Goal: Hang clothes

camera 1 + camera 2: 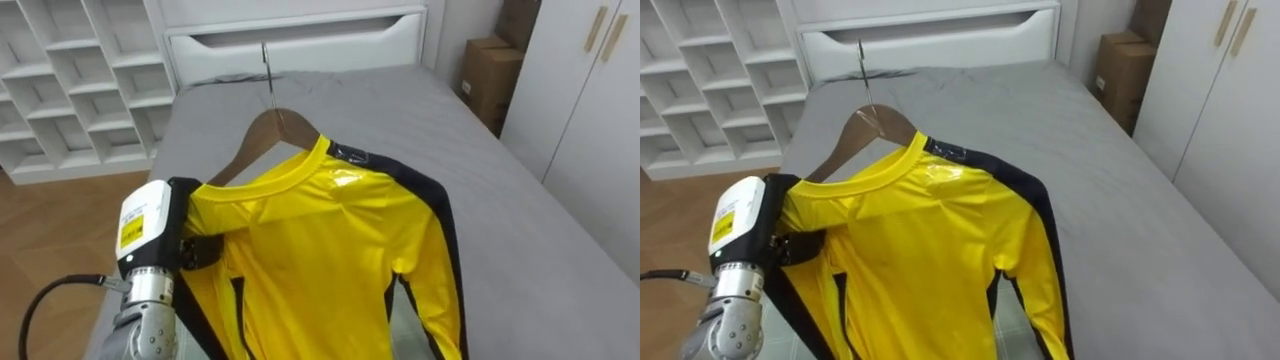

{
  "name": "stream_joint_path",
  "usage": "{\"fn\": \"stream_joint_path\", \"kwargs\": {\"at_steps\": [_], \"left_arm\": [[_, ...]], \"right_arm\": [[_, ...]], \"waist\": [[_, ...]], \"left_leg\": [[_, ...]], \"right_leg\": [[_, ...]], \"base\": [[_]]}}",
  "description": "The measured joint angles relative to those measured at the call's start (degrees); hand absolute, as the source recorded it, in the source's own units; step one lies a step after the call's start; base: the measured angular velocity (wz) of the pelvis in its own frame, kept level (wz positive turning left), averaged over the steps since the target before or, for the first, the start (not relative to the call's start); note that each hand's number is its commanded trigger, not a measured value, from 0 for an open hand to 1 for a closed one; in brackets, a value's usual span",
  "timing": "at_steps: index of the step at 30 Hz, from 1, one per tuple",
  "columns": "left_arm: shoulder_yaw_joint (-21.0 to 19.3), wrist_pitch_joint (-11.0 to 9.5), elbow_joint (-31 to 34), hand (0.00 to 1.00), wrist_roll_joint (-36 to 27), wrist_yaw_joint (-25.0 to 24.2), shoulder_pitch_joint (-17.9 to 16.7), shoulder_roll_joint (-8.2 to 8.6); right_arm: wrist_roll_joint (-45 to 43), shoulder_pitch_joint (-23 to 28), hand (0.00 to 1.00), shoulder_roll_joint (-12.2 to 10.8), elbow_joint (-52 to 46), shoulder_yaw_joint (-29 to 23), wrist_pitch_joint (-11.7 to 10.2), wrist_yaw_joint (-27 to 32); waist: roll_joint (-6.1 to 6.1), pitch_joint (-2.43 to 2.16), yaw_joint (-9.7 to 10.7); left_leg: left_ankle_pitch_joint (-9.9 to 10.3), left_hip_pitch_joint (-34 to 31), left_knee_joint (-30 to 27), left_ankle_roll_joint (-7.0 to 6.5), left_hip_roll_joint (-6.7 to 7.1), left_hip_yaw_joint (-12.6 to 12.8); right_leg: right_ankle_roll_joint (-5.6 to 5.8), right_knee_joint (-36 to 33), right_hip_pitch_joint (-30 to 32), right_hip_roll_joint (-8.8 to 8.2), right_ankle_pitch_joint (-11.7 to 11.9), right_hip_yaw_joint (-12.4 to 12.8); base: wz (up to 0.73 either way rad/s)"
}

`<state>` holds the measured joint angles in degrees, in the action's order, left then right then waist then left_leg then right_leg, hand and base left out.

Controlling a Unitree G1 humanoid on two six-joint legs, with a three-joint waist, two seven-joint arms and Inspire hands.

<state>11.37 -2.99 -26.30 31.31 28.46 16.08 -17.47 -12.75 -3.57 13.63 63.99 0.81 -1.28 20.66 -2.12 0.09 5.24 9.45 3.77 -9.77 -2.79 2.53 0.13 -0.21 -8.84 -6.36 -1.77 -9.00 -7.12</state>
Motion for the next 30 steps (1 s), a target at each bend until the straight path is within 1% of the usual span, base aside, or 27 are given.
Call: {"fn": "stream_joint_path", "kwargs": {"at_steps": [3,5,7,8,10,13,15,16,20,21,25,28,30], "left_arm": [[0.0,0.0,0.5,1.00,-0.2,0.0,-0.6,-0.16],[0.0,0.0,0.9,1.00,-0.1,0.0,-0.7,-0.16],[0.0,0.0,1.0,1.00,0.6,-0.2,-0.8,-0.16],[-0.1,0.1,1.7,1.00,0.8,-0.5,-0.9,-0.19],[-0.1,0.2,3.0,1.00,0.8,-1.1,-1.0,-0.24],[-0.1,0.2,5.5,1.00,0.9,-2.0,-1.3,-0.25],[-0.1,0.2,5.6,1.00,0.9,-2.3,-1.9,-0.23],[-0.1,0.2,5.6,1.00,0.9,-2.4,-2.2,-0.22],[-0.1,1.8,5.7,1.00,2.2,-3.6,-2.5,-0.09],[-0.1,2.2,6.2,1.00,2.4,-4.0,-2.5,-0.07],[-0.1,2.4,7.8,1.00,4.0,-4.3,-2.5,0.45],[-0.1,2.5,8.3,1.00,4.6,-4.3,-2.5,0.80],[-0.1,2.6,8.3,1.00,4.9,-4.3,-2.5,1.34]], "right_arm": [[-5.7,0.0,0.00,0.3,-4.8,0.0,-0.6,2.9],[-9.6,0.0,0.00,0.4,-7.9,0.0,-0.6,3.7],[-13.1,-0.2,0.00,0.4,-11.1,0.0,-0.8,3.8],[-15.4,-0.2,0.00,0.4,-14.1,0.0,-0.7,3.8],[-18.9,-0.2,0.00,0.4,-18.7,0.0,-0.8,3.9],[-22.6,-0.1,0.00,0.4,-25.0,0.1,-1.3,4.4],[-25.3,0.4,0.00,0.4,-29.4,0.4,-1.3,5.0],[-25.9,0.6,0.00,0.4,-30.4,0.4,-1.4,5.2],[-26.6,1.3,0.00,0.2,-37.0,0.9,-1.1,6.5],[-27.9,1.5,0.00,0.2,-38.7,1.5,-1.1,6.7],[-30.1,1.5,0.00,0.1,-41.2,3.1,-1.3,6.7],[-30.2,1.5,0.00,0.1,-42.2,3.9,-1.1,6.6],[-30.2,1.4,0.00,0.1,-43.7,4.4,-1.1,6.5]], "waist": [[0.13,-0.04,-0.7],[0.21,-0.09,-1.1],[0.29,-0.14,-1.3],[0.32,-0.13,-1.6],[0.44,-0.14,-1.5],[0.83,-0.29,-2.0],[1.21,-0.22,-2.1],[1.29,-0.26,-2.1],[1.40,-0.22,-2.6],[1.37,-0.23,-2.6],[1.17,-0.34,-2.7],[0.90,-0.37,-3.4],[0.75,-0.34,-3.8]], "left_leg": [[0.0,0.1,-0.1,0.00,-0.05,0.1],[0.0,0.0,0.0,0.00,-0.05,0.1],[0.0,0.0,0.0,-0.01,-0.05,0.1],[0.0,0.0,0.0,0.00,-0.07,0.1],[0.0,0.0,0.0,0.00,-0.07,0.1],[0.0,0.1,0.0,0.00,-0.08,0.1],[0.0,0.8,0.1,0.00,-0.10,0.1],[0.0,0.9,0.1,0.00,-0.10,0.1],[0.0,0.7,0.0,0.00,-0.45,0.2],[0.0,0.7,0.1,0.00,-0.45,0.2],[0.0,0.8,0.1,0.00,-0.55,0.2],[0.0,0.9,0.1,0.00,-0.66,0.5],[0.0,0.9,0.1,0.01,-0.75,0.7]], "right_leg": [[0.00,-0.1,0.0,-0.03,0.0,-0.2],[0.00,-0.1,0.3,-0.04,0.0,-0.2],[0.00,-0.1,0.3,-0.05,0.0,-0.1],[0.00,-0.2,0.3,-0.06,0.0,-0.1],[0.00,-0.1,0.3,-0.07,0.0,-0.1],[0.00,-0.2,0.2,-0.08,0.0,0.0],[0.00,0.0,-0.5,-0.07,0.0,-0.2],[0.00,0.0,-0.6,-0.07,0.0,-0.3],[0.02,-0.1,-0.4,-0.11,0.0,-0.3],[0.02,-0.1,-0.4,-0.09,0.0,-0.3],[-0.05,-0.1,-0.5,0.01,0.1,-0.4],[-0.05,-0.3,-0.5,0.07,0.1,-0.2],[-0.06,-0.3,-0.5,0.14,0.1,0.0]], "base": [[0.01],[0.00],[0.00],[0.00],[0.00],[0.00],[0.00],[0.00],[0.00],[0.00],[0.00],[-0.04],[-0.05]]}}
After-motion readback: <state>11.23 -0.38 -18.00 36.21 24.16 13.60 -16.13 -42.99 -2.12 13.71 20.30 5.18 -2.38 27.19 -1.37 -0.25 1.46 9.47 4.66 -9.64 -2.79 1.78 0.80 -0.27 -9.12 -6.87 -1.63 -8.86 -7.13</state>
